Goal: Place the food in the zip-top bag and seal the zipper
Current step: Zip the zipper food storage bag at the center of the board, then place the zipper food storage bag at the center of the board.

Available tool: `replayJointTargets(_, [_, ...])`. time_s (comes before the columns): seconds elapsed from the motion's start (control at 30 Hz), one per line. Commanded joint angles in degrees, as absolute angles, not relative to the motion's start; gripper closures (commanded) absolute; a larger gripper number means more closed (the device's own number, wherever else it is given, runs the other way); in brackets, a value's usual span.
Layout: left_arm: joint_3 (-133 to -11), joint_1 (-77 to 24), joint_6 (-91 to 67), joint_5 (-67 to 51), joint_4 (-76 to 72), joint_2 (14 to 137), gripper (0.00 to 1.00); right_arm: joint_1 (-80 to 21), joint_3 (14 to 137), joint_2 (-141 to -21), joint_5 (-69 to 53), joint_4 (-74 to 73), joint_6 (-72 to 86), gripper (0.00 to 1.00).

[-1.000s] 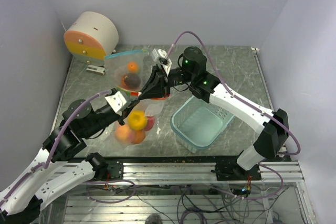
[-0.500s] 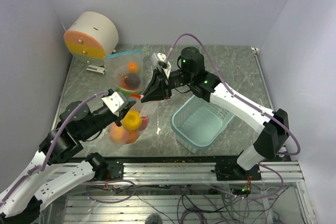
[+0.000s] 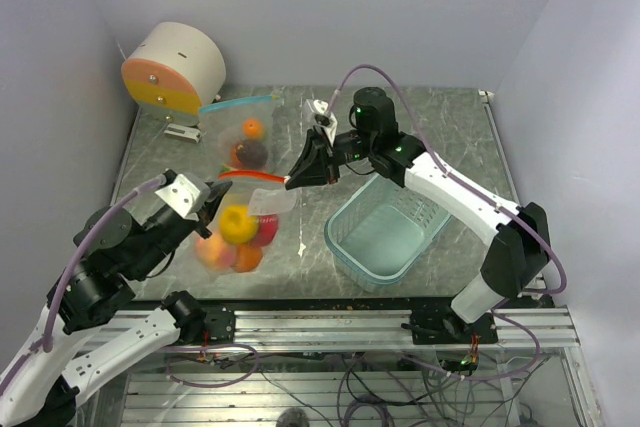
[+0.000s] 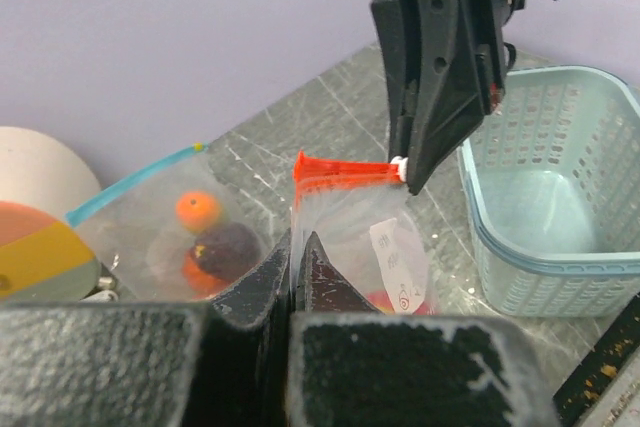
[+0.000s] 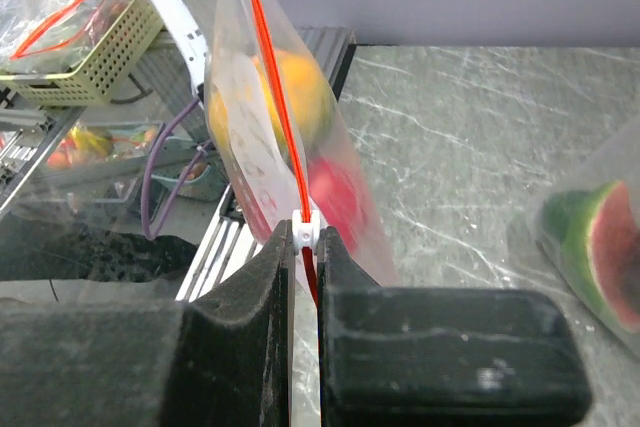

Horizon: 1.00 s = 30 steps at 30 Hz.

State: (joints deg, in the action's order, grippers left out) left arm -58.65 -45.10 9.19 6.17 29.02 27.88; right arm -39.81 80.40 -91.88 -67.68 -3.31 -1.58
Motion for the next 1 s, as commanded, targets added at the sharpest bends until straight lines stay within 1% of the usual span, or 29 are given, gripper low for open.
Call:
replayJointTargets(0.0, [-62.3, -44.9, 10.0, 14.1, 27.1, 26.0, 0.93, -36.8, 78.4, -92.9, -68.2, -4.9, -2.7, 1.00])
replayJointTargets(0.3, [-62.0, -44.9, 10.0, 18.0, 26.5, 24.6, 0.93, -36.0, 79.0, -93.2, -61.3, -15.0, -10.4, 1.00])
replayJointTargets(0.67, [-60.8, -44.9, 9.7, 20.5, 25.4, 24.7, 0.93, -35.9, 79.4, -93.4, -47.3, -16.7, -8.3, 1.00])
replayJointTargets(0.7, [-60.5, -44.9, 9.2, 20.8, 25.1, 24.7, 0.93, -35.9, 79.5, -93.4, -46.0, -16.3, -7.2, 0.98])
replayJointTargets(0.77, [-59.4, -44.9, 7.3, 21.6, 24.2, 25.3, 0.93, -35.9, 79.5, -92.7, -43.4, -14.7, -3.3, 0.59])
replayJointTargets(0.8, [-58.7, -44.9, 6.2, 22.1, 23.8, 25.8, 0.93, -35.9, 78.9, -92.0, -41.9, -13.1, -0.9, 0.45])
replayJointTargets(0.87, [-57.2, -44.9, 2.6, 24.5, 22.4, 27.2, 0.93, -35.9, 77.4, -89.9, -38.3, -10.2, 2.4, 0.04])
replayJointTargets(0.9, [-56.0, -44.8, 1.0, 26.3, 20.9, 27.8, 0.93, -35.9, 76.7, -88.9, -36.0, -9.3, 3.5, 0.01])
replayJointTargets(0.97, [-52.9, -44.9, -3.8, 29.8, 16.6, 28.9, 0.93, -35.9, 75.9, -86.7, -29.8, -9.0, 5.1, 0.00])
